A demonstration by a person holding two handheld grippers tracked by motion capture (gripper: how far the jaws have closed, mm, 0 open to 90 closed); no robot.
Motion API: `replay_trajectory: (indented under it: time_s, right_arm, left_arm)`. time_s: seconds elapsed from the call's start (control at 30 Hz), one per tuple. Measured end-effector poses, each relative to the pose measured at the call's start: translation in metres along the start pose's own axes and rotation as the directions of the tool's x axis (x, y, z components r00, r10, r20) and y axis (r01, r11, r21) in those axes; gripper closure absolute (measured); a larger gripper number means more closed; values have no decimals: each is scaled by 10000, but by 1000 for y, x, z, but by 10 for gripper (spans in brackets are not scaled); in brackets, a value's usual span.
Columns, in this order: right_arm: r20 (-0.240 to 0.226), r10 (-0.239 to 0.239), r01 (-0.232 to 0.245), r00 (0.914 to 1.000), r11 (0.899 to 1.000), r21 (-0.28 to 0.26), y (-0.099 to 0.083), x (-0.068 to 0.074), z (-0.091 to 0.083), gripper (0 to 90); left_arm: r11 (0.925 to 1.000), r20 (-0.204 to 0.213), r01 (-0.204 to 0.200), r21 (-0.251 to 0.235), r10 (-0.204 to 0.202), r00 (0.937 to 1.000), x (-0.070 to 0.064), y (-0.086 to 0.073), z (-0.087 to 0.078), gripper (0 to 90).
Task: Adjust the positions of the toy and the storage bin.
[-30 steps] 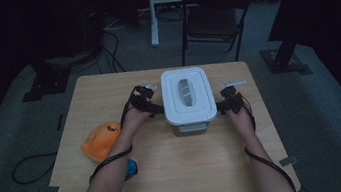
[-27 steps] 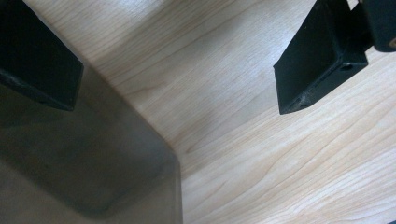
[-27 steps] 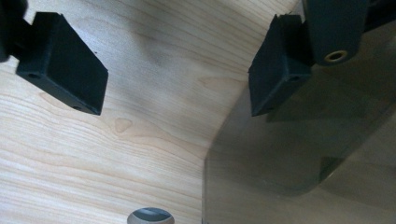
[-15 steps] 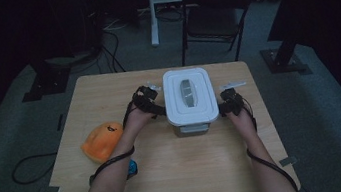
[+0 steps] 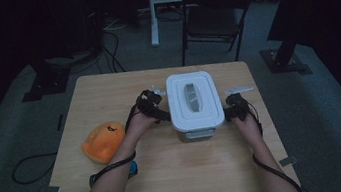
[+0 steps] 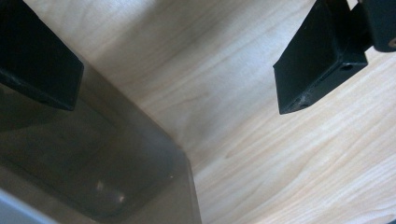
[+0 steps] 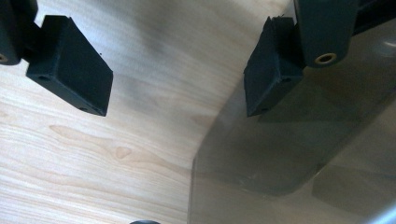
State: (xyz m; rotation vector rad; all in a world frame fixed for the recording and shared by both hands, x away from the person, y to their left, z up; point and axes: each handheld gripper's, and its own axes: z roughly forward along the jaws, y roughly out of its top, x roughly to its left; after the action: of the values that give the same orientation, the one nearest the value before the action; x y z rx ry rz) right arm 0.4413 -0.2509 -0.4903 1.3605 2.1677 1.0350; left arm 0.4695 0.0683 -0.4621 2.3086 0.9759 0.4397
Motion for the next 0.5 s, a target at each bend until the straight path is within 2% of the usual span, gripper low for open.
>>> replay_trajectory:
  time_s: [0.17, 0.5]
  right_arm:
    - [-73, -104, 103, 9999, 9999, -84, -8, 5, -8, 240]
    - [-215, -228, 223, 9995, 9995, -234, -25, 11, -25, 244]
  left_arm:
    - [9996, 16, -271, 26, 271, 9996, -9, -4, -6, 19]
    - [9985, 283, -542, -83, 544, 9981, -25, -15, -15, 19]
